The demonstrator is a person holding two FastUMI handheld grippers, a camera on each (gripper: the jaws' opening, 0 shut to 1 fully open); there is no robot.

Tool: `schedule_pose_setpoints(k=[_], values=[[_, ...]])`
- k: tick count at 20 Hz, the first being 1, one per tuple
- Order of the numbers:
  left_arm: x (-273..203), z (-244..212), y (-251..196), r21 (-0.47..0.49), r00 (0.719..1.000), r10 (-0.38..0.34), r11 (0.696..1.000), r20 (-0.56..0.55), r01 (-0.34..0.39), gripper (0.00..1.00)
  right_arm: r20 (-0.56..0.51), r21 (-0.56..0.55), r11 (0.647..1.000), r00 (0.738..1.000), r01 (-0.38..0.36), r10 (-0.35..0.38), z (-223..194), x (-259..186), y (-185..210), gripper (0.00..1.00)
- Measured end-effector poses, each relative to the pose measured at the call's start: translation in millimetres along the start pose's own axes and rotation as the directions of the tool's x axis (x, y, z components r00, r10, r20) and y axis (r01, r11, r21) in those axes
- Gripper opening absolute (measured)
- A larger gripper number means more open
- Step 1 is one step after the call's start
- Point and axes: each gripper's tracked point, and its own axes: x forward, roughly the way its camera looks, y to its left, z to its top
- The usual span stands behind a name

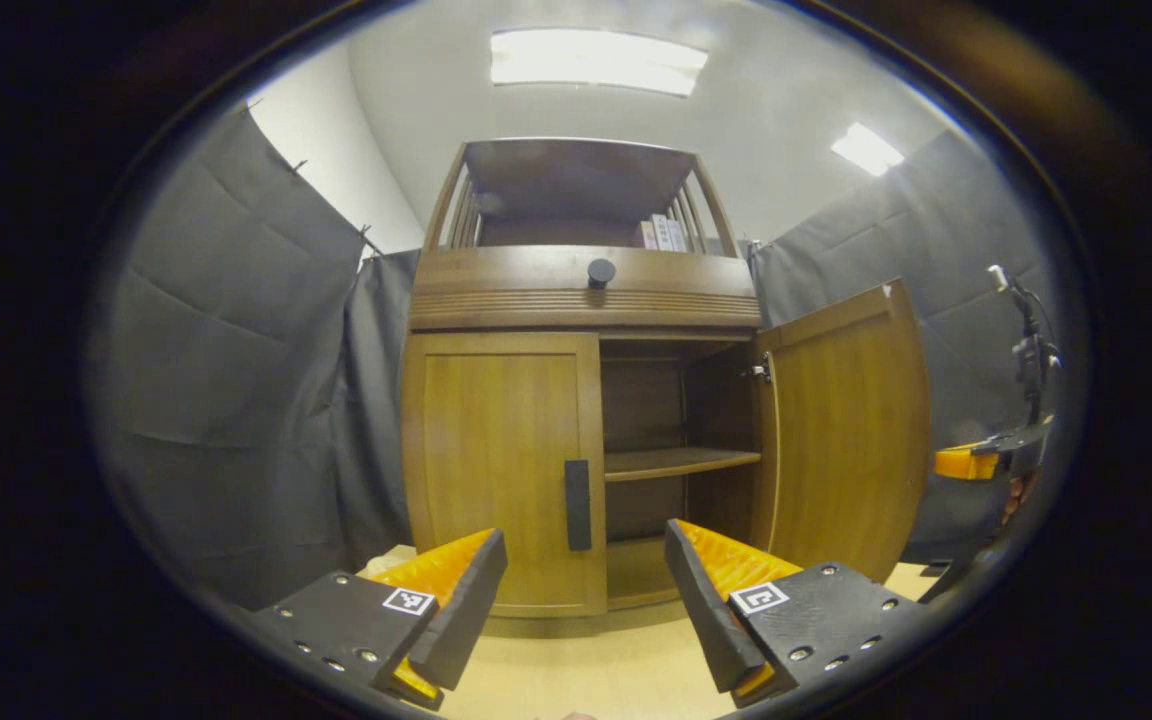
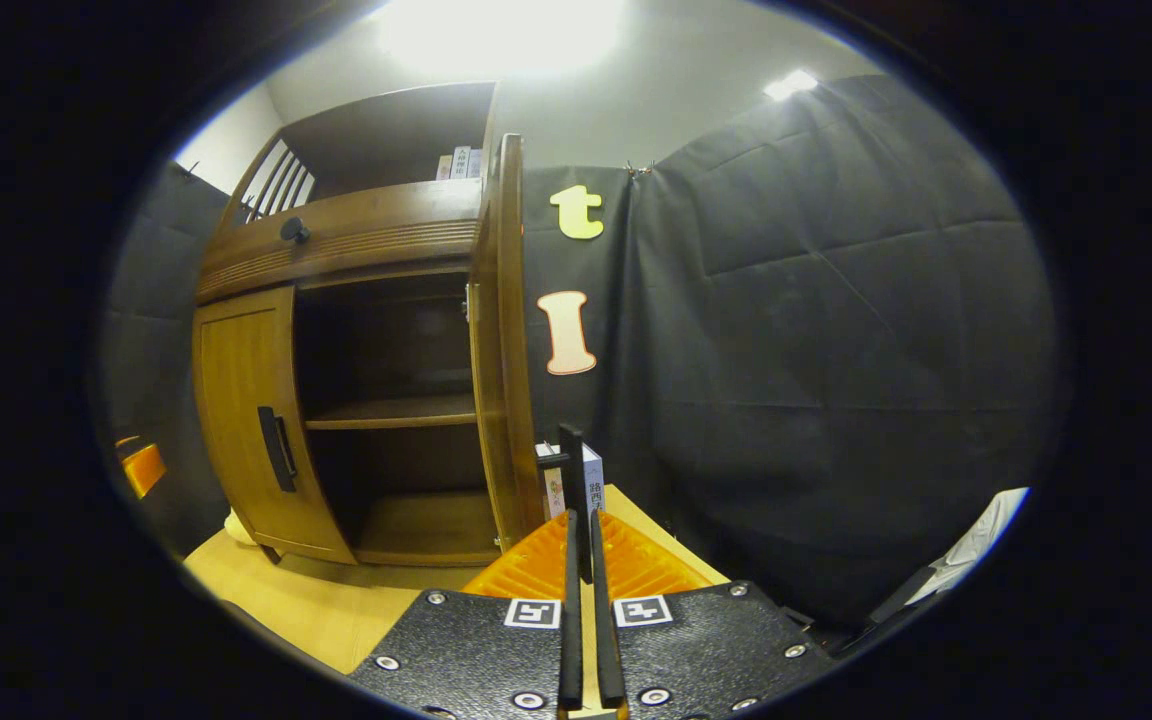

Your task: Open the right door of the double-door shoe cabinet with the right hand, and open the left door with the left hand.

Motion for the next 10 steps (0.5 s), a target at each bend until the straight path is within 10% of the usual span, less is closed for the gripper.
schedule_pose_setpoints(k=[3, 7, 10], values=[[5, 1, 0, 0.015, 1.000, -0.005, 1.000, 0.007, 0.005, 0.91, 0.013, -0.009, 0.999, 0.999, -0.043, 0.043, 0, -11, 9, 0.19], [17, 0, 3, 0.023, 1.000, 0.002, 1.000, 0.006, -0.002, 0.91, 0.030, -0.016, 0.997, 0.997, -0.075, 0.076, 0, -21, 20, 0.82], [24, -2, 3, 0.018, 1.000, 0.011, 1.000, -0.002, -0.011, 0.91, 0.035, -0.024, 0.997, 0.996, -0.077, 0.078, -6, -24, 24, 0.93]])
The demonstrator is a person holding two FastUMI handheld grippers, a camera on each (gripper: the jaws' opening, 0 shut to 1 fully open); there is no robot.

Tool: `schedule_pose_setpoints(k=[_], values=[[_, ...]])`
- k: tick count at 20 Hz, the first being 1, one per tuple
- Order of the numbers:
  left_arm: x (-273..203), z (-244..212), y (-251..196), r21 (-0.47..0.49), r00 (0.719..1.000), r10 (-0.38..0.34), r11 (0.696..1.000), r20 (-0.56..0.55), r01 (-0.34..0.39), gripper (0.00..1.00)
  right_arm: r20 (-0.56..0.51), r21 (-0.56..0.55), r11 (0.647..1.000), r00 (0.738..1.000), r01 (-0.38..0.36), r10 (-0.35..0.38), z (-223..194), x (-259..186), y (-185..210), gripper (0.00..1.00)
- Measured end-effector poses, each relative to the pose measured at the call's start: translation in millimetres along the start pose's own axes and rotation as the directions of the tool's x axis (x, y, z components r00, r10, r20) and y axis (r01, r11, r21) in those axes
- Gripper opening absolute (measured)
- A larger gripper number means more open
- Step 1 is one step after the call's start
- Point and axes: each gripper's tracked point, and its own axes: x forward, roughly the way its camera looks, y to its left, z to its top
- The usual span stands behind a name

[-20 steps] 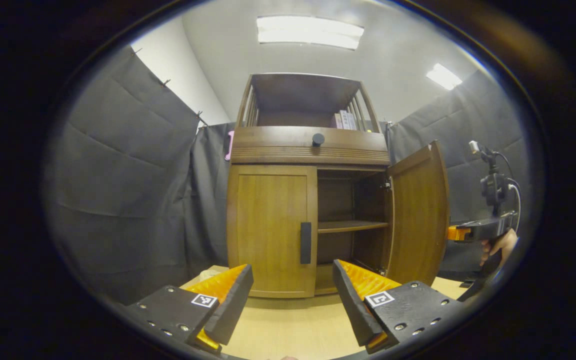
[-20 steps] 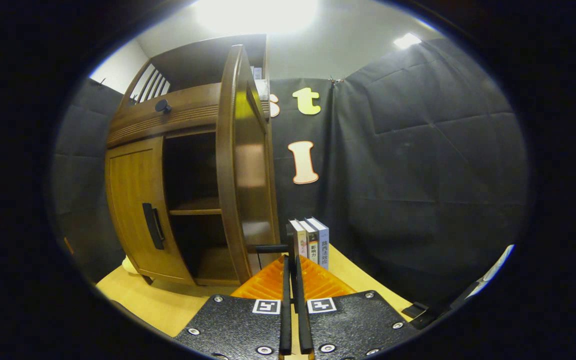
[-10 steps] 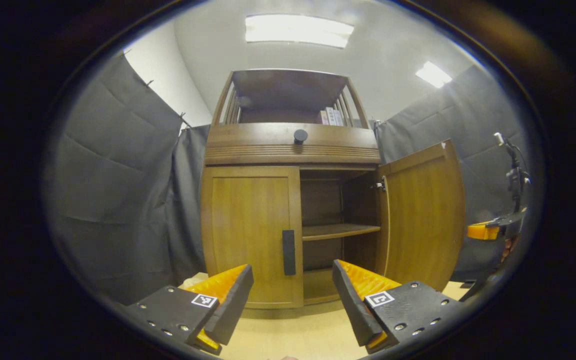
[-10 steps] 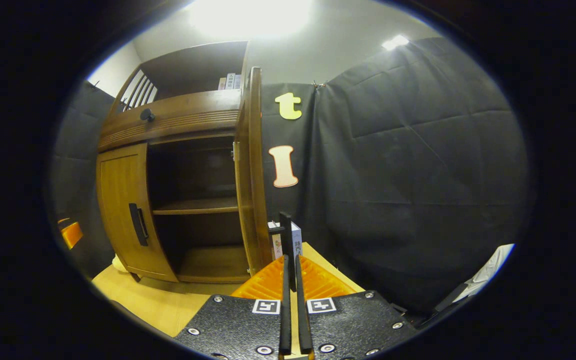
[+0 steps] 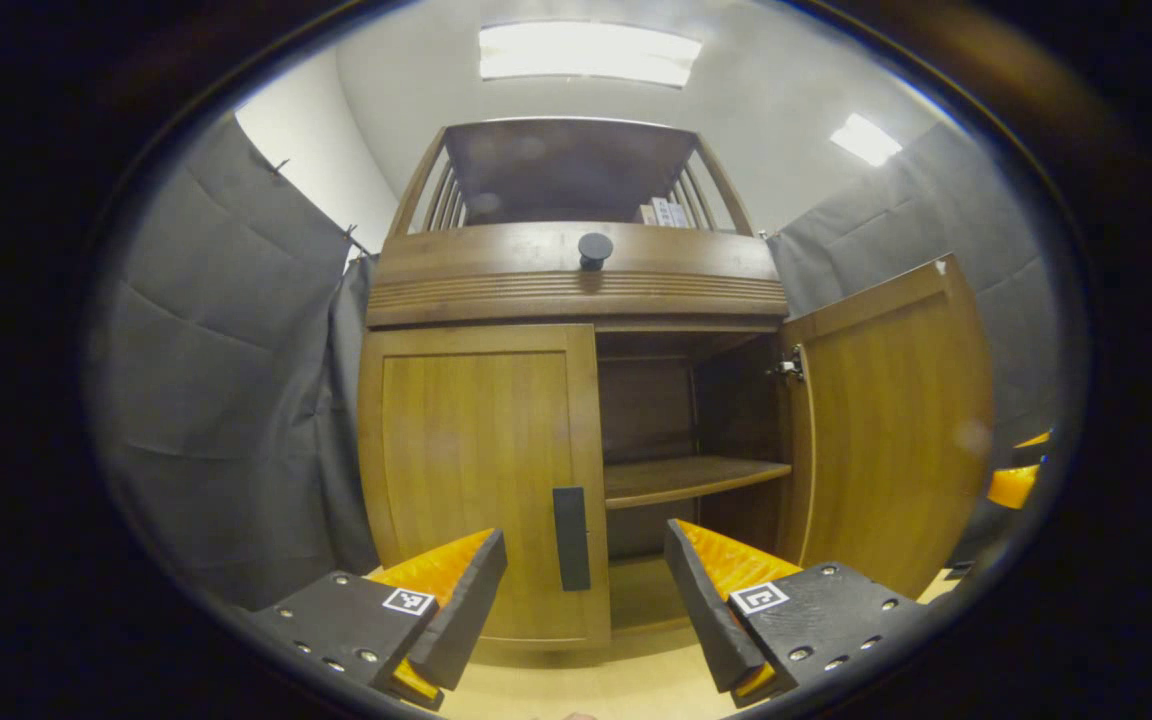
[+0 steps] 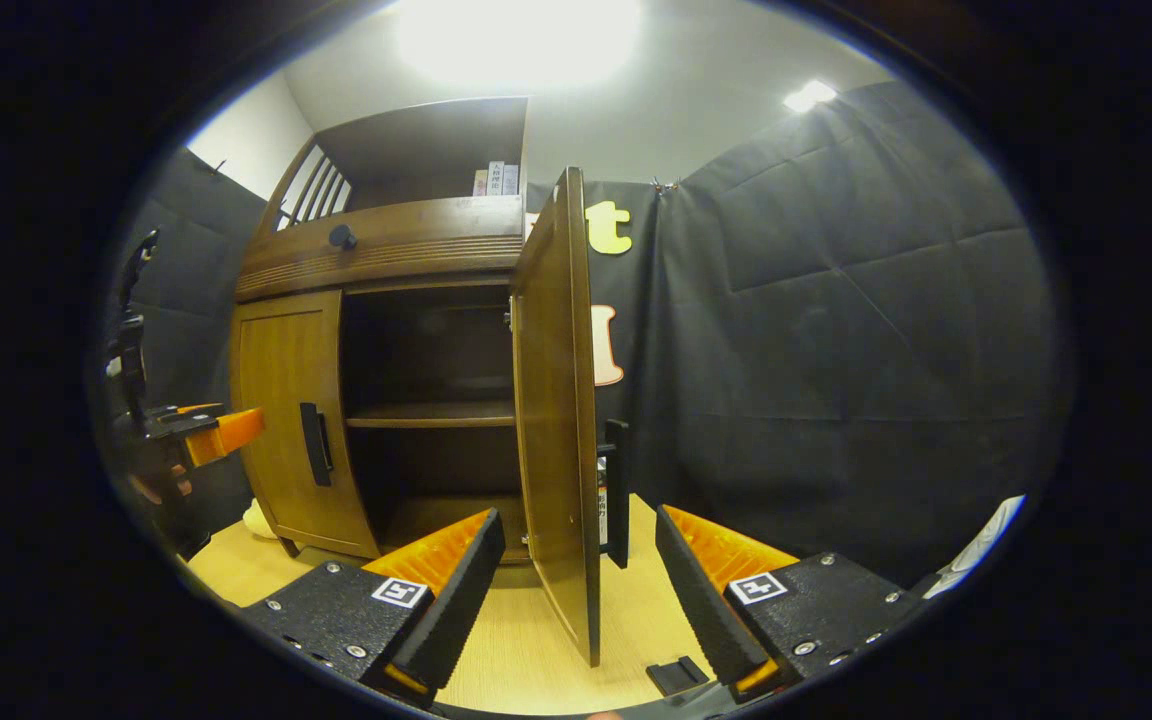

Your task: Open the right door of the double-door shoe cabinet with the right hand, and open the left door with the left hand.

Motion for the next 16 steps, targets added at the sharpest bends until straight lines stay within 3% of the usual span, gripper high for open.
schedule_pose_setpoints(k=[2, 3, 7, 8, 9, 15, 16], values=[[5, -2, 4, 0.006, 1.000, 0.011, 1.000, -0.003, -0.011, 0.91, -0.003, -0.005, 1.000, 1.000, -0.006, 0.006, -4, -2, 3, 0.93], [7, -4, 5, 0.001, 1.000, 0.018, 1.000, -0.007, -0.018, 0.96, -0.011, -0.014, 1.000, 1.000, -0.002, 0.002, -6, -1, 3, 0.94], [11, -9, 6, -0.024, 0.999, 0.037, 0.999, -0.032, -0.038, 0.96, -0.023, -0.030, 0.999, 1.000, -0.021, 0.021, -9, 11, 9, 0.94], [13, -9, 6, -0.019, 0.999, 0.040, 0.999, -0.036, -0.041, 0.91, -0.024, -0.031, 0.999, 0.999, -0.026, 0.025, -9, 14, 10, 0.94], [15, -10, 7, -0.015, 0.998, 0.042, 0.999, -0.040, -0.043, 0.96, -0.024, -0.029, 0.999, 0.999, -0.035, 0.035, -12, 14, 13, 0.94], [16, -28, 5, -0.041, 0.993, 0.029, 0.999, -0.119, -0.034, 0.96, -0.060, -0.020, 0.996, 0.995, -0.081, 0.080, -27, 22, 35, 0.94], [17, -31, 4, -0.040, 0.991, 0.030, 0.999, -0.129, -0.036, 0.86, -0.064, -0.018, 0.996, 0.994, -0.087, 0.086, -28, 23, 38, 0.94]])
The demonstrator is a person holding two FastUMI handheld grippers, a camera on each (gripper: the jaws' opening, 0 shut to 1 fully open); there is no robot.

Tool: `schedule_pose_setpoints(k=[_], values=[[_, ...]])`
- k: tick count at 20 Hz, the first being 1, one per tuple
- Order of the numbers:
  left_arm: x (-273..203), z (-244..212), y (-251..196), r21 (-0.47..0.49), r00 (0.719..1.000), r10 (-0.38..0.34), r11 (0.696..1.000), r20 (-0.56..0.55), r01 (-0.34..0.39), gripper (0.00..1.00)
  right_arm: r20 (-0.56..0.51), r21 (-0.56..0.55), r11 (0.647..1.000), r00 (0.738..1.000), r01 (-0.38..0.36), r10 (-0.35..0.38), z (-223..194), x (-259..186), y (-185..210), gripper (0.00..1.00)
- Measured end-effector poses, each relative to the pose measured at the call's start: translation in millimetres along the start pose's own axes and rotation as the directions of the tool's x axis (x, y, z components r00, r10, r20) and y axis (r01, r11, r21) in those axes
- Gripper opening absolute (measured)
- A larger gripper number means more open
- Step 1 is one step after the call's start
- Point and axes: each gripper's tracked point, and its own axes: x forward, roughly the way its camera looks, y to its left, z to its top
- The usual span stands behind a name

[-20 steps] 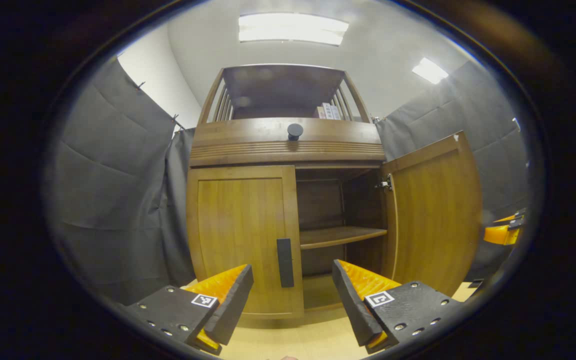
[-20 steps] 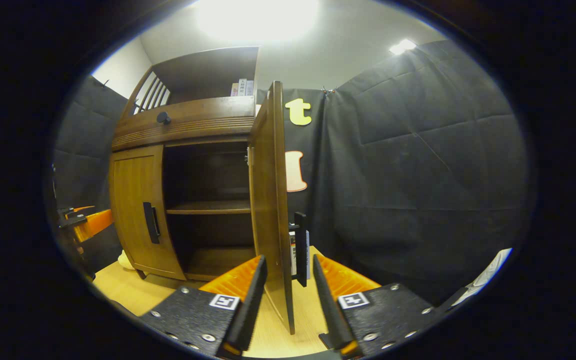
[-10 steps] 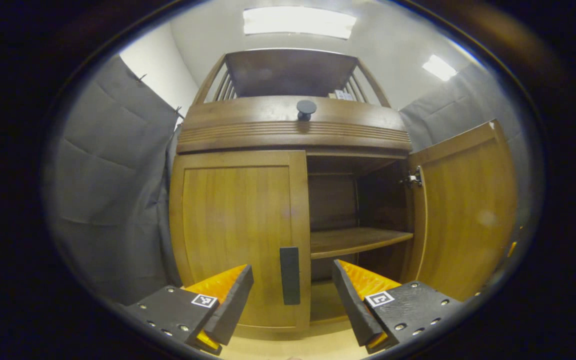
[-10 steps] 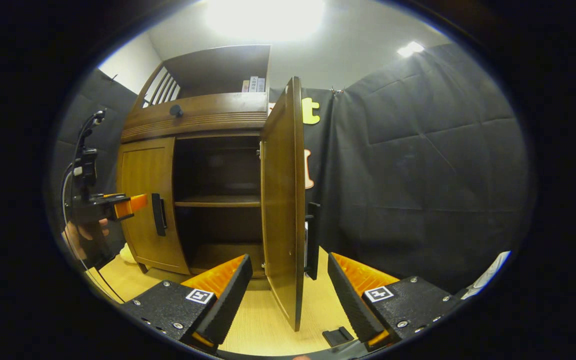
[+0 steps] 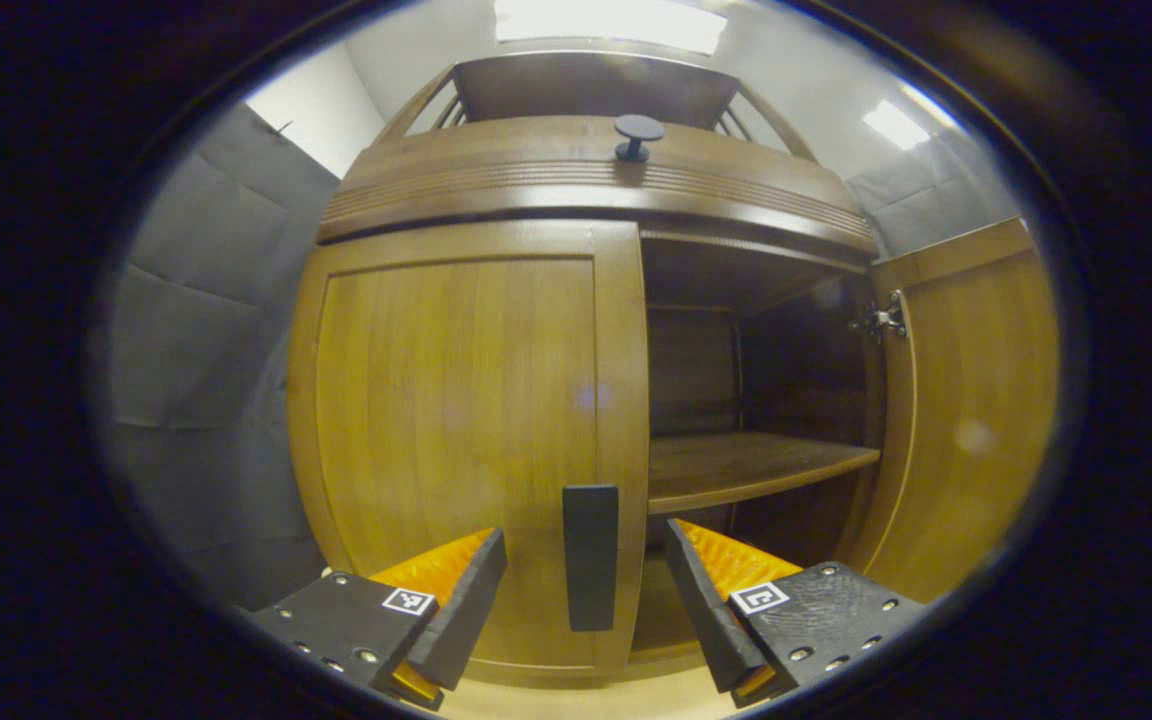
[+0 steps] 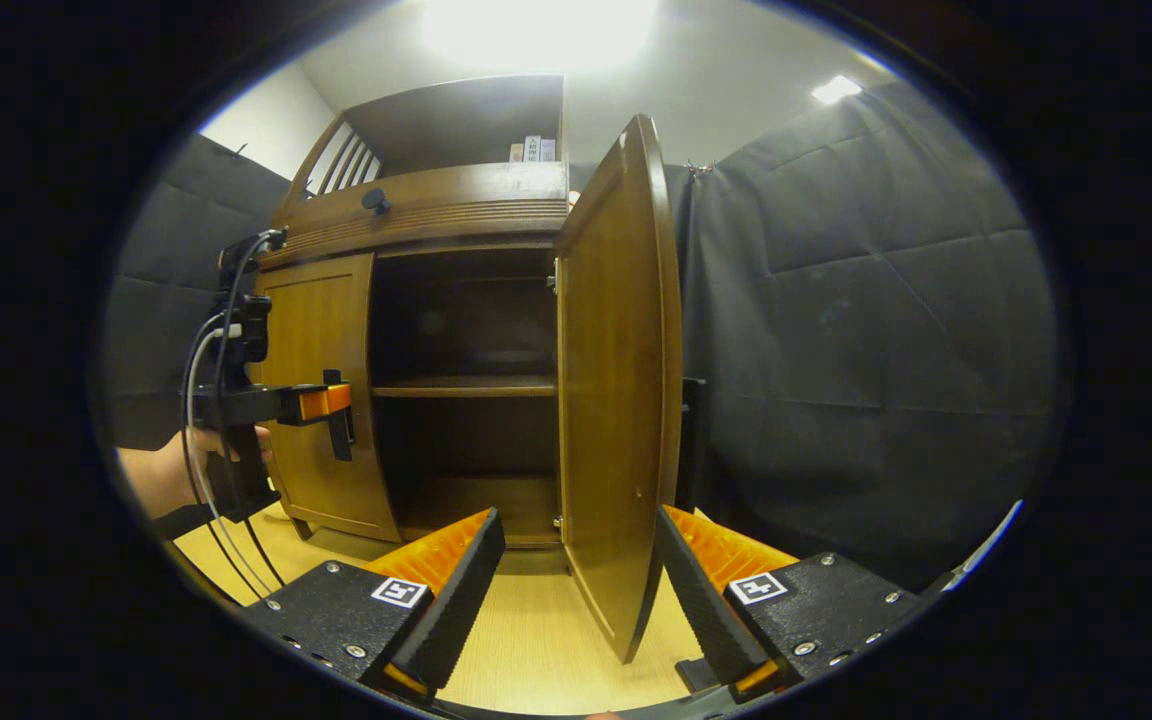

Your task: Open the right door of the double-door shoe cabinet with the right hand, and open the left door with the left hand.

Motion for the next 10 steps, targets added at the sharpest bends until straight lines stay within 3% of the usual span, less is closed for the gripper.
schedule_pose_setpoints(k=[3, 7, 9, 10], values=[[0, -10, 2, 0.016, 0.999, 0.003, 1.000, -0.044, -0.002, 0.96, -0.013, 0.005, 1.000, 1.000, -0.014, 0.014, -4, 2, 7, 0.93], [8, -20, 10, 0.018, 0.997, 0.026, 1.000, -0.069, -0.025, 0.70, -0.030, 0.003, 1.000, 0.999, -0.015, 0.015, -7, 5, 10, 0.94], [15, -24, 1, -0.002, 0.997, -0.016, 1.000, -0.075, 0.015, 0.70, -0.037, 0.002, 1.000, 0.999, -0.018, 0.018, -10, 5, 11, 0.92], [15, -26, 1, -0.001, 0.997, -0.011, 1.000, -0.080, 0.011, 0.54, -0.039, 0.001, 1.000, 0.999, -0.018, 0.018, -10, 6, 12, 0.92]])
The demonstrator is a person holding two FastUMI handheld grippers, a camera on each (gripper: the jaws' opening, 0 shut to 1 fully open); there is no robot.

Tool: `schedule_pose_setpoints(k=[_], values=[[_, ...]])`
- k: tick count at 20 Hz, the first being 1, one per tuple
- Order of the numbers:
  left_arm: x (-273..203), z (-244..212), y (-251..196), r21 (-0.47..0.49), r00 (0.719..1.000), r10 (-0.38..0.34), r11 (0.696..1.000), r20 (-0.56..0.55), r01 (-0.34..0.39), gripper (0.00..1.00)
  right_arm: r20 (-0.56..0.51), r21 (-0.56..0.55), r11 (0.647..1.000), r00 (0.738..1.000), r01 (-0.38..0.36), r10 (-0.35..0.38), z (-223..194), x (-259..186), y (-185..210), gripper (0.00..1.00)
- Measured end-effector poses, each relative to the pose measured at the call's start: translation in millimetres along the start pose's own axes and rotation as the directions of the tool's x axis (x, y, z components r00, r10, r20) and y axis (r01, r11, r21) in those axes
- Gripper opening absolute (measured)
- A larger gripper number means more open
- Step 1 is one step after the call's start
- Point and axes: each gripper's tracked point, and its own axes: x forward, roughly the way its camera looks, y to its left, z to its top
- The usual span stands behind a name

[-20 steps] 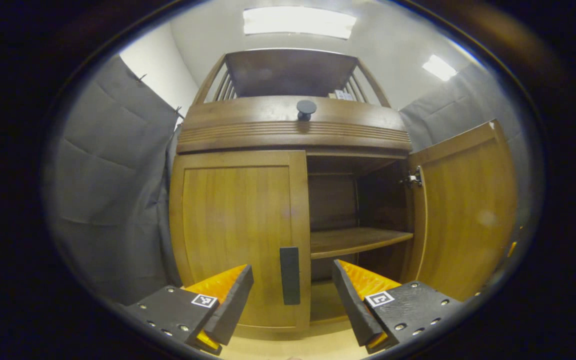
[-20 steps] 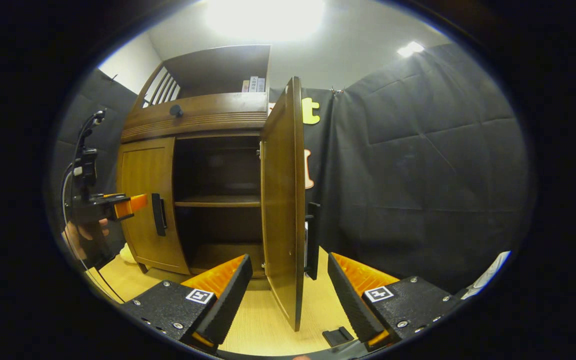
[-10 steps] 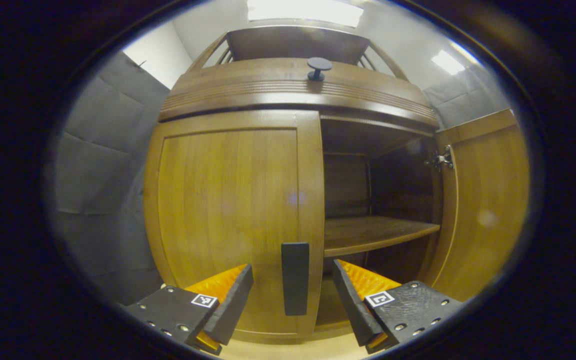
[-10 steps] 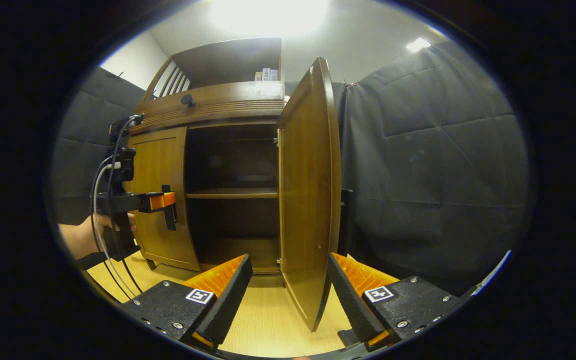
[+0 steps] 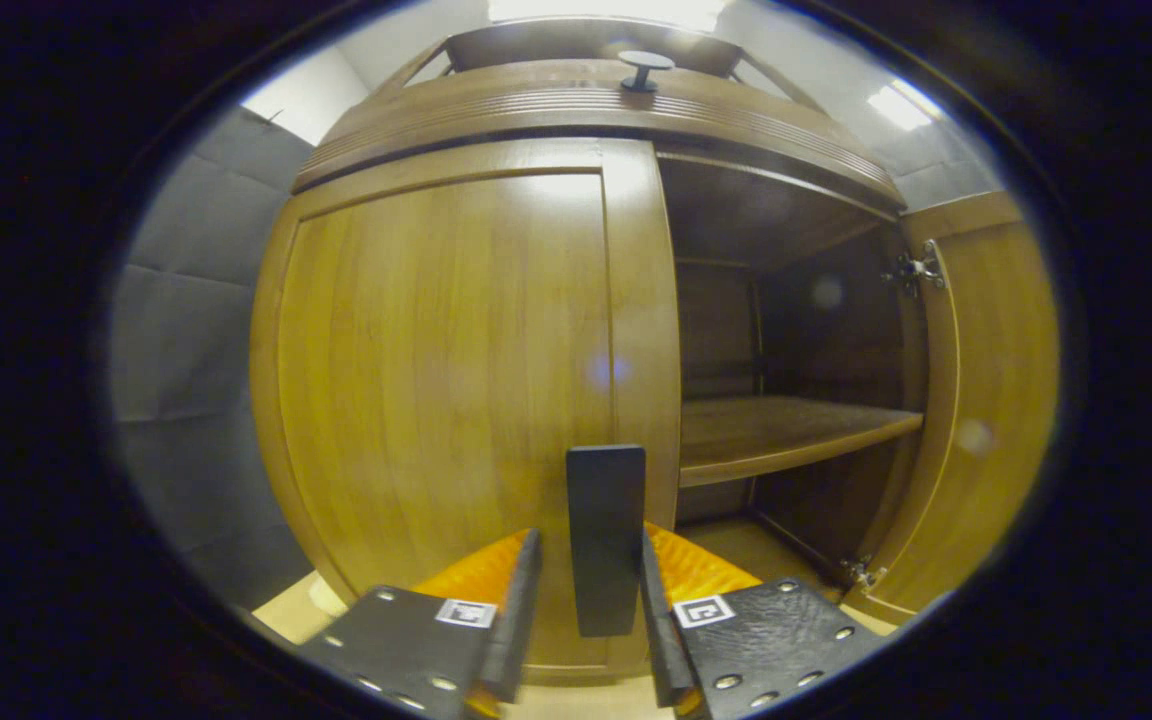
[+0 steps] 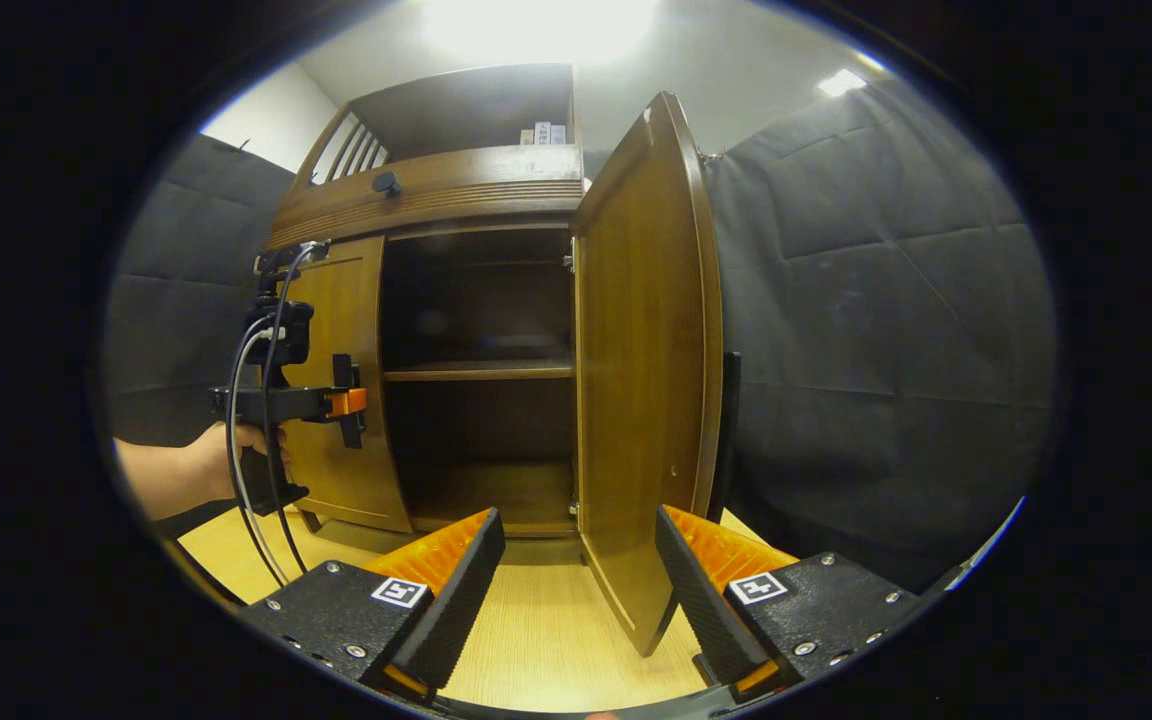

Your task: Open the right door of the double-door shoe cabinet with the right hand, and open the left door with the left hand.

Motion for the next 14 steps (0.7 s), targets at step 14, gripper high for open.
schedule_pose_setpoints(k=[14], values=[[-44, -3, 0, -0.035, 0.999, -0.024, 0.999, -0.025, 0.023, 0.17, 0.027, -0.006, 1.000, 0.999, -0.028, 0.028, 8, -9, 21, 0.93]])
